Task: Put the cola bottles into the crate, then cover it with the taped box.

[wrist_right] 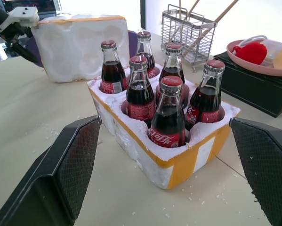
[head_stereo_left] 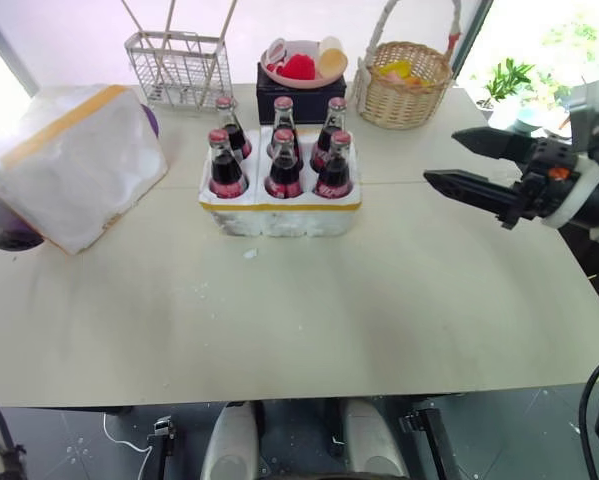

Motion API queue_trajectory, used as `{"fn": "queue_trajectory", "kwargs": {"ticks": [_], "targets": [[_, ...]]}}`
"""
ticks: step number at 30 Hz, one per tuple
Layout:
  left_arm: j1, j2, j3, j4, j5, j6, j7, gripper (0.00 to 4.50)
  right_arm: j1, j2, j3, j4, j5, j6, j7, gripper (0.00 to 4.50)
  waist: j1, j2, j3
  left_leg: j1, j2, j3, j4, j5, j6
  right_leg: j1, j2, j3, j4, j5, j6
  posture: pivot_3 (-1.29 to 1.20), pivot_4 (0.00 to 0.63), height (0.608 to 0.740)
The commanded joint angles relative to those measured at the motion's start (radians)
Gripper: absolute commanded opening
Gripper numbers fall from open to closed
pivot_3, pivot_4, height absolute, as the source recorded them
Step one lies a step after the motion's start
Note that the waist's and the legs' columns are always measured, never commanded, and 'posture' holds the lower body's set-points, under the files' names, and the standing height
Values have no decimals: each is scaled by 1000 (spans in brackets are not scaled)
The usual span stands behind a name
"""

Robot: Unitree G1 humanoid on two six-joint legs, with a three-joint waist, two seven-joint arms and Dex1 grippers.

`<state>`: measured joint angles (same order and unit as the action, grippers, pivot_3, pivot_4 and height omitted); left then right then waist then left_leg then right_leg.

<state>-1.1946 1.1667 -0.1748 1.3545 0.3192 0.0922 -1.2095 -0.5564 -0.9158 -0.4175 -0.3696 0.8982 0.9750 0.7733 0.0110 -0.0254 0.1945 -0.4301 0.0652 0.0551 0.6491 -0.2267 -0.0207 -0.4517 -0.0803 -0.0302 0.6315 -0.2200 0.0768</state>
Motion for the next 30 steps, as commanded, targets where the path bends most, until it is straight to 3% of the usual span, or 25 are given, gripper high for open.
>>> {"fn": "queue_trajectory", "kwargs": {"ticks": [1, 7, 30], "targets": [[-65, 3, 23, 0, -10, 83, -100, 4500, -9, -21, -33, -16, 11, -25, -11, 4463, 2, 0, 0, 0, 0, 0, 0, 0, 0, 0, 0, 0, 0, 0, 0, 0, 150, 740], [-123, 6, 17, -5, -3, 169, -211, 4500, 1, -8, -16, -23, 11, -42, -27, 4463, 0, 0, 0, 0, 0, 0, 0, 0, 0, 0, 0, 0, 0, 0, 0, 0, 150, 740], [-90, 29, 47, 2, -5, 164, -66, 4500, -2, 7, 33, -10, 11, -88, -71, 4463, 0, -1, 0, 0, 0, -1, 1, 0, 0, 1, 0, 0, 1, 0, 0, 0, 150, 740]]}}
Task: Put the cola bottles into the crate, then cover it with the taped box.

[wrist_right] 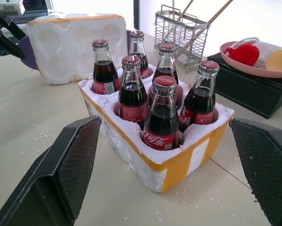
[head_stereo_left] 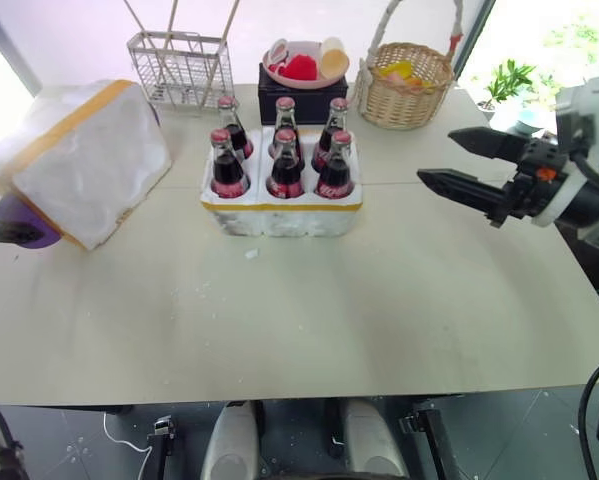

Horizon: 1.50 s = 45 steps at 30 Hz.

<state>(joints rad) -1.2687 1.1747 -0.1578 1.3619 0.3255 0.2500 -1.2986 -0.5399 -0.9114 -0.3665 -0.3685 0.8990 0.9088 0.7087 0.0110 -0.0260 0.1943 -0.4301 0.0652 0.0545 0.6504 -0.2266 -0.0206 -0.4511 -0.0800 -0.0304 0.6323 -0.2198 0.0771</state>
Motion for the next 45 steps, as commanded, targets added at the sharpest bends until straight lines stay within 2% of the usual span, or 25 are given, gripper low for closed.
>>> {"fn": "queue_trajectory", "kwargs": {"ticks": [1, 2, 6, 9, 10, 12, 22, 25, 27, 40, 43, 45], "targets": [[-12, 19, 35, -5, -14, 5, 30, 4500, -22, 3, -16, -11, 11, -21, -8, 4463, 0, 0, 0, 0, 0, 0, 0, 0, 0, 0, 0, 0, 0, 0, 0, 0, 150, 740], [-6, 17, 41, -4, -16, 5, 36, 4500, -23, 2, -16, -10, 12, -20, -9, 4463, 0, 0, 0, 0, 0, 0, 0, 0, 0, 0, 0, 0, 0, 0, 0, 0, 150, 740], [13, 12, 57, -1, -21, 5, 73, 3274, -26, -1, -19, -11, 19, -15, -15, 4500, 0, 0, 0, 0, 0, 0, 0, 0, 0, 0, 0, 0, 0, 0, 1, 0, 150, 740], [16, 8, 65, 0, -24, 18, 74, 1594, -26, -6, -27, -15, 30, -8, -20, 4500, 0, 0, 0, 0, 0, 0, 0, 0, 0, 0, 0, 0, 1, 1, 1, 0, 150, 740], [17, 6, 66, 0, -24, 23, 75, 1248, -25, -8, -30, -15, 33, -7, -22, 4500, 0, 0, 0, 0, 0, 0, 0, 0, 0, 0, 0, 0, 0, 1, 1, 0, 150, 740], [27, 1, 64, 0, -15, 24, 78, 279, -24, -10, -32, -15, 39, -6, -28, 4500, 0, 0, 0, 0, 0, 0, 1, 0, 0, 0, 0, 0, 1, 1, 1, 0, 150, 740], [57, -24, 66, -2, -8, 35, 45, 279, -29, -16, -32, -3, 41, -14, -32, 4500, 0, 1, -1, 4, 0, 0, 2, 0, 0, 4, 0, 0, 2, 1, 1, 0, 150, 740], [56, -26, 64, -3, -3, 26, 54, 1472, -29, -14, -31, 0, 39, -16, -33, 4500, 1, 1, -1, 4, 0, 0, 2, 0, 0, 5, 0, 0, 2, 1, 1, 0, 150, 740], [54, -29, 63, -3, -1, 21, 66, 2424, -28, -13, -30, 1, 38, -17, -32, 4500, 2, 0, -1, 4, 0, 0, 2, 0, 0, 5, 0, 0, 2, 1, 1, 0, 150, 740], [24, -72, 87, 2, -17, 38, 160, 2424, -1, -12, -52, -3, 32, -24, -36, 4500, 2, -1, -1, 4, 0, -1, 3, 0, 0, 5, 0, 0, 2, 1, 2, 0, 150, 740], [22, -77, 92, 2, -20, 47, 161, 1601, 11, -11, -59, -12, 36, -24, -41, 4500, 2, -1, -1, 4, 0, -1, 4, 0, 0, 5, 0, 0, 2, 1, 2, 0, 150, 740], [23, -80, 95, 2, -21, 46, 163, 641, 19, -13, -65, -18, 38, -24, -44, 4500, 1, -1, -1, 4, 0, -1, 4, 0, 0, 5, 0, 0, 2, 1, 2, 0, 150, 740]]}}
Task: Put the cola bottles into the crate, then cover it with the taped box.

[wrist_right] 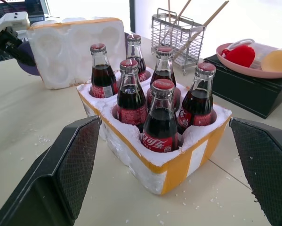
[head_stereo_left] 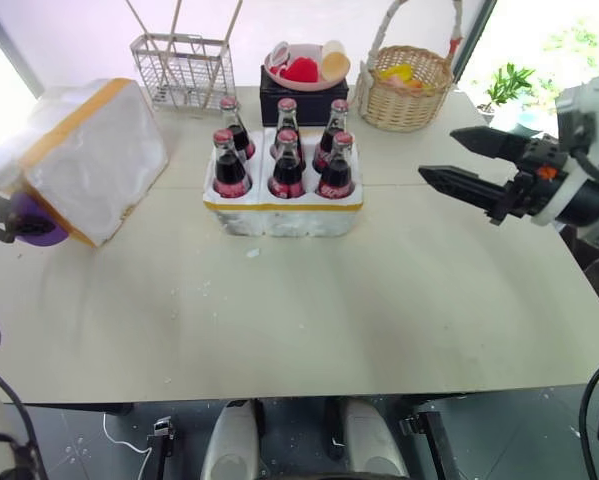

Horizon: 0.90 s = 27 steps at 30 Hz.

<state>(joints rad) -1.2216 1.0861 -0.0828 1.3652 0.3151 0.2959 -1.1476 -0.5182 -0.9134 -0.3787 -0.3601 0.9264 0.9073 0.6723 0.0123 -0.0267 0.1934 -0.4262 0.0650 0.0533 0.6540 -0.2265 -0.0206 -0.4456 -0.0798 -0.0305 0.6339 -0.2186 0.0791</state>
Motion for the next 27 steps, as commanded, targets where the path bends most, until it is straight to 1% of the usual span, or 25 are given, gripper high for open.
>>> {"fn": "queue_trajectory", "kwargs": {"ticks": [1, 9, 15, 19, 20, 22, 23, 27], "targets": [[-24, 7, 21, -2, -11, 1, 8, 360, 2, -12, -57, -30, 13, -22, -8, 4500, 0, 0, 0, 0, 0, 0, 0, 0, 0, 0, 0, 0, 0, 0, 0, 0, 150, 740], [-24, 5, 18, -3, -6, -5, 16, 345, 15, -17, -64, -37, 18, -15, 0, 4500, 0, 0, 0, 0, 0, 0, 0, 0, 0, 0, 0, 0, 0, 0, 0, 0, 150, 740], [-26, 9, 22, -5, -8, -26, 31, 345, 3, -11, -45, -29, 2, -27, -3, 4500, 0, 0, 0, 0, 0, 0, 0, 0, 0, 0, 0, 0, 0, 0, 0, 0, 150, 740], [-69, 21, 22, -15, -5, -97, 51, 345, -6, -11, -42, -34, 9, -20, -11, 4500, 0, 0, 0, 0, 0, 0, 0, 0, 0, 0, 0, 0, 0, 0, 0, 0, 150, 740], [-108, 20, 36, -24, -18, -133, 66, 345, -4, -12, -46, -38, 13, -17, -14, 4500, 1, -1, 0, 0, 0, 0, 0, 0, 0, 0, 0, 0, 0, 0, 0, 0, 150, 740], [-194, 18, 34, -56, -15, -275, 124, 345, 12, -14, -62, -52, 19, -11, -25, 4500, 3, -3, 0, -1, 0, -1, 1, 0, 0, 0, 0, -1, 0, 0, 0, 0, 150, 740], [-218, 19, 14, -70, 6, -346, 148, 345, 19, -13, -69, -58, 22, -9, -31, 4500, 4, -4, 0, -2, 0, -2, 2, 0, 0, 0, 0, -1, 0, 0, 0, 0, 150, 740], [-236, -3, 14, -119, -13, -541, 156, 345, 55, -2, -96, -91, 45, 2, -64, 4500, 1, -3, 0, -2, -1, -1, 3, -1, 0, 2, -1, 0, -2, 1, 1, 0, 150, 740]]}}
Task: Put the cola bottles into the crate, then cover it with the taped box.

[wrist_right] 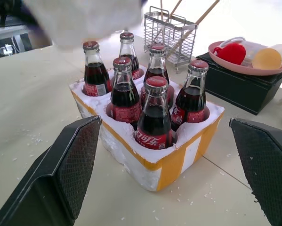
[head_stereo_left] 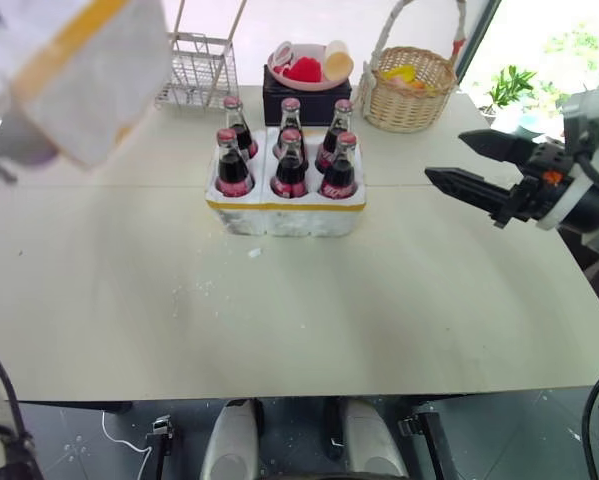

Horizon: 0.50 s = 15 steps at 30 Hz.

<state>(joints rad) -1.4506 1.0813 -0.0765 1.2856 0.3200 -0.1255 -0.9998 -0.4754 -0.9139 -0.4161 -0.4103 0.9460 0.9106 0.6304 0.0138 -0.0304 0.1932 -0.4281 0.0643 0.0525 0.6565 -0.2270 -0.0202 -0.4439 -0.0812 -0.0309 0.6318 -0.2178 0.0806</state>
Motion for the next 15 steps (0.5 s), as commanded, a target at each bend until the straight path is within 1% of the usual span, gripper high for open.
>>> {"fn": "queue_trajectory", "kwargs": {"ticks": [1, 3, 7, 9, 11, 15], "targets": [[5, -6, 6, -69, -21, -191, 23, 345, 23, -1, -63, -48, 30, -1, -28, 4500, -1, 1, 0, 1, 0, 1, 0, 0, 0, 0, 0, 0, 0, 0, 0, 0, 150, 740], [32, -20, 0, -120, -20, -295, 56, 345, 42, -1, -72, -57, 41, 0, -41, 4500, -2, 1, 0, 1, 0, 1, 0, 0, 0, 0, 0, 0, 1, 0, 0, 0, 150, 740], [135, -41, -61, -260, 61, -474, 203, 345, 47, 0, -74, -44, 53, -3, -56, 4500, -5, 1, 0, 1, 1, 0, 1, 0, 0, 0, 1, 0, 2, 0, 1, 0, 150, 740], [178, -50, -89, -320, 115, -525, 307, 345, 41, 4, -69, -39, 59, -3, -67, 4500, -2, 1, 0, 1, 1, 1, 1, 0, 0, 0, 1, 1, 2, 1, 2, 0, 150, 740], [213, -68, -112, -372, 183, -545, 447, 345, 39, 8, -60, -39, 63, -7, -74, 4500, -1, 1, 0, 1, 1, 0, 2, 0, 0, 0, 1, 1, 2, 1, 2, 0, 150, 740], [261, -111, -126, -437, 251, -590, 641, 345, 41, 18, -53, -42, 70, -12, -87, 4500, 1, 1, 0, 0, 0, 0, 3, 0, 0, 1, 1, 1, 1, 2, 4, 0, 150, 740]]}}
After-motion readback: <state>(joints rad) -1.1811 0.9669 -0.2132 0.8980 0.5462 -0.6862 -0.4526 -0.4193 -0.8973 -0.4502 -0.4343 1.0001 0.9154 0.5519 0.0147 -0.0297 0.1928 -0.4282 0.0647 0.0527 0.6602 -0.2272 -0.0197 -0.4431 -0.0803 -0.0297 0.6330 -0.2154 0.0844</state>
